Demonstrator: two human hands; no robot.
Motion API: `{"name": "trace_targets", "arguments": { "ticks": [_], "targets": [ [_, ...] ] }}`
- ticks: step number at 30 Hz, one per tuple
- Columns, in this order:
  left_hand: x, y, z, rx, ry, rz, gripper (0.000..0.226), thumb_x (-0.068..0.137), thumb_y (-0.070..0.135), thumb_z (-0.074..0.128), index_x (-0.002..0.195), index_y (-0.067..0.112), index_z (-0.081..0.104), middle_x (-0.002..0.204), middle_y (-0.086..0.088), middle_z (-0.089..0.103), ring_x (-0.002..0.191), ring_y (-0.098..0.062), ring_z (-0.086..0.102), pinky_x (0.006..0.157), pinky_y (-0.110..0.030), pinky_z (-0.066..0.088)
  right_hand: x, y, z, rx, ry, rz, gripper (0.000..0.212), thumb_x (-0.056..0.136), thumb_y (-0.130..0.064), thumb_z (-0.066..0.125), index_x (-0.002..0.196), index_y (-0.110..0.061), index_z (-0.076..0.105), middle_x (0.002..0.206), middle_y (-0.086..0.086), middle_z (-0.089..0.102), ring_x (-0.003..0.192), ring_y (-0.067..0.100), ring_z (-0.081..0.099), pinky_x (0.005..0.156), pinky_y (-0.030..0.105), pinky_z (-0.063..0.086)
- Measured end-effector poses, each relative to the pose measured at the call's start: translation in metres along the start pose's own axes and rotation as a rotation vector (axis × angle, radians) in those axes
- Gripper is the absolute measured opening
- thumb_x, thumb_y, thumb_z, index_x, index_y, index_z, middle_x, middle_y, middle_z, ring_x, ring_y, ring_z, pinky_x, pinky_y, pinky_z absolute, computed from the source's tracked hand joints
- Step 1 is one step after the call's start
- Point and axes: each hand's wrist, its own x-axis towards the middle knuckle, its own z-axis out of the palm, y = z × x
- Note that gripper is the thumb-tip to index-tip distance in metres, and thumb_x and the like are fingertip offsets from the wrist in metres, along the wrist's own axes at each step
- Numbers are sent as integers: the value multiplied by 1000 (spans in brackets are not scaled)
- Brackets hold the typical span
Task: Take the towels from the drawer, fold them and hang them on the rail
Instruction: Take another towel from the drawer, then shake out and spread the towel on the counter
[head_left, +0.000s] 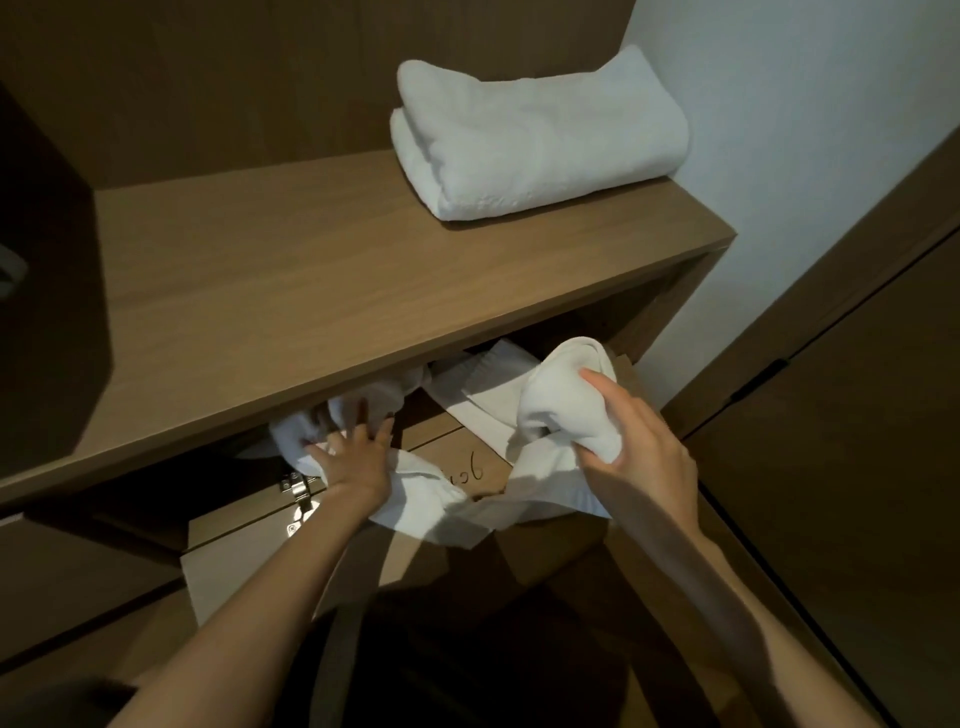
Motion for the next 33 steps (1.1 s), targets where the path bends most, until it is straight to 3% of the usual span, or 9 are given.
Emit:
{"name": "trace_targets", "arguments": {
  "ticks": [4,8,11,13,16,21,24,28,33],
  "targets": [
    [-13,10,-40,-228,-242,91,91,88,38,63,152,37,-3,162,-1,-1,145,-42,-1,109,-70,10,15,-26,-5,-49,-31,-54,68,78,-34,79,138,-29,47,117,0,64,104,16,61,76,26,51],
    [-51,12,-94,-699,-241,548,99,84,26,72,153,23,1,153,1,27,139,-26,32,103,-25,33,23,-60,-50,-17,-110,-9,62,83,-32,74,138,-31,45,118,-4,62,107,13,59,83,28,51],
    [-83,27,-140,-903,-255,659,99,78,44,75,153,20,15,147,7,35,133,-12,39,99,-16,35,27,-89,-109,-37,-135,14,67,82,-26,75,140,-33,44,123,-7,60,110,12,58,82,28,48],
    [-107,39,-174,-940,-221,694,74,81,45,71,143,19,39,136,10,48,120,-3,50,88,-8,39,30,-109,-151,-33,-166,21,71,83,-25,74,144,-35,40,130,-7,58,116,12,56,88,29,47],
    [-147,55,-238,-997,-124,694,35,88,31,68,120,21,58,112,10,61,96,7,58,77,-10,43,37,-138,-219,-31,-174,10,72,83,-24,74,145,-35,38,133,-7,56,120,12,54,92,32,49],
    [-216,63,-361,-1118,-132,559,33,92,38,60,120,21,61,117,3,65,104,-9,58,93,-26,46,64,-187,-341,8,-111,-30,62,82,-19,75,138,-30,49,126,-1,61,115,15,58,93,26,45],
    [-266,62,-438,-1232,13,651,27,88,39,63,113,28,65,112,2,69,106,-15,63,89,-33,51,77,-225,-423,26,16,-131,57,80,-14,76,131,-31,56,115,3,64,107,20,61,86,32,54],
    [-326,55,-529,-1194,128,635,32,82,36,73,104,13,68,97,-6,72,93,-24,66,79,-43,51,95,-269,-534,20,67,-185,59,77,-5,59,126,-39,55,114,-8,58,109,17,51,74,32,48],
    [-389,44,-605,-1175,71,696,29,77,26,78,104,20,69,102,7,72,92,-7,67,79,-21,52,109,-305,-633,62,94,-266,61,79,1,62,121,-42,56,117,-16,57,112,12,50,68,29,41]
  ]
}}
